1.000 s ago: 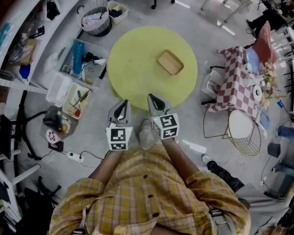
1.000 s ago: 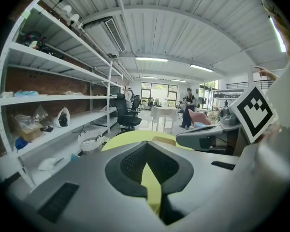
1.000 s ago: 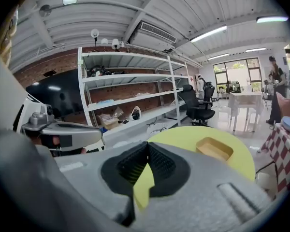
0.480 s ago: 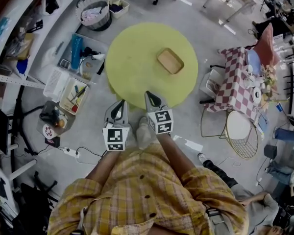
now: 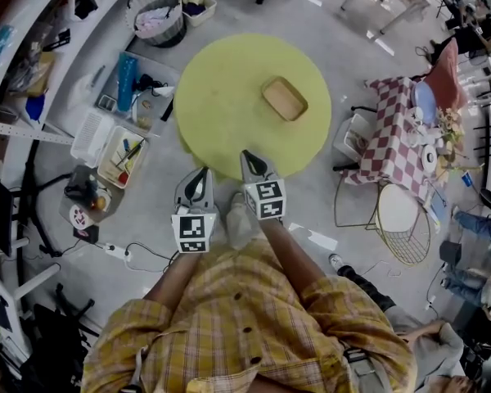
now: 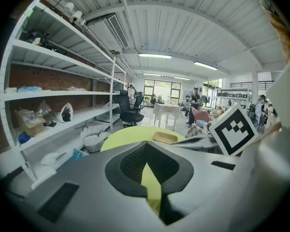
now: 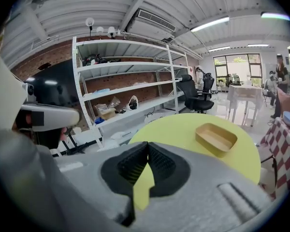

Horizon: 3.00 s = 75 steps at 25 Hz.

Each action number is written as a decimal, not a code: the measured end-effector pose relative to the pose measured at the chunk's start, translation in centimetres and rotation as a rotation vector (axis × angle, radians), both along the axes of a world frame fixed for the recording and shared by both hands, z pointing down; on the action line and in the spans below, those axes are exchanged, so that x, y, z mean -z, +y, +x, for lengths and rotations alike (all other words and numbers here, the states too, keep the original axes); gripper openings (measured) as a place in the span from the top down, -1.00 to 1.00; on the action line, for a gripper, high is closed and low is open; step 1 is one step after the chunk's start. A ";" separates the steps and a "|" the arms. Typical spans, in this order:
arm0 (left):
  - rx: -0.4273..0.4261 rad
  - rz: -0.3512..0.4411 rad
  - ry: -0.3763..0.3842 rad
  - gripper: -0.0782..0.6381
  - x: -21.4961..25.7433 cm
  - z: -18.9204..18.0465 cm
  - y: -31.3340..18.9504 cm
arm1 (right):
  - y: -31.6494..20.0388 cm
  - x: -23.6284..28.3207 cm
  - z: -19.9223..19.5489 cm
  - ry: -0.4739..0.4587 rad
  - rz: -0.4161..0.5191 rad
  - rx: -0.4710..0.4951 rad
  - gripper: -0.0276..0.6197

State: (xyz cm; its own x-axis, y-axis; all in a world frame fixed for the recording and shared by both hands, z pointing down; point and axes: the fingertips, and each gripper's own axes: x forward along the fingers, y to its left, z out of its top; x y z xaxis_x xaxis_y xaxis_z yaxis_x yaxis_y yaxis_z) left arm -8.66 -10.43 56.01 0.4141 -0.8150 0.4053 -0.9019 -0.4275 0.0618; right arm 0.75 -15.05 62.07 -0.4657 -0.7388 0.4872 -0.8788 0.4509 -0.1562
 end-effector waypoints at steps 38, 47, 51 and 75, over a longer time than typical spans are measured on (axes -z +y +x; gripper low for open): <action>-0.034 -0.048 -0.018 0.77 -2.4 0.7 1.1 | -3.0 -8.3 -1.0 0.118 -0.133 0.043 0.53; -0.019 -0.067 -0.032 0.77 -3.1 0.2 0.9 | -4.3 -10.8 -0.4 0.095 -0.210 0.005 0.54; -0.021 -0.073 -0.033 0.77 -3.3 0.2 0.8 | -4.9 -11.5 -0.4 0.096 -0.225 -0.006 0.54; -0.030 -0.113 -0.038 0.77 -5.3 1.0 0.0 | -6.1 -15.2 -1.0 0.147 -0.293 0.027 0.54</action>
State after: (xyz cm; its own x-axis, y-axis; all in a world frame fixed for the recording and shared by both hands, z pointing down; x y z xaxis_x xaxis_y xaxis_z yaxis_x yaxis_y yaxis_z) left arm -7.69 -10.41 61.27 0.4200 -0.7510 0.5095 -0.8915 -0.4465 0.0769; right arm -0.25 -21.17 77.28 -0.3917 -0.5459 0.7407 -0.8901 0.4287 -0.1548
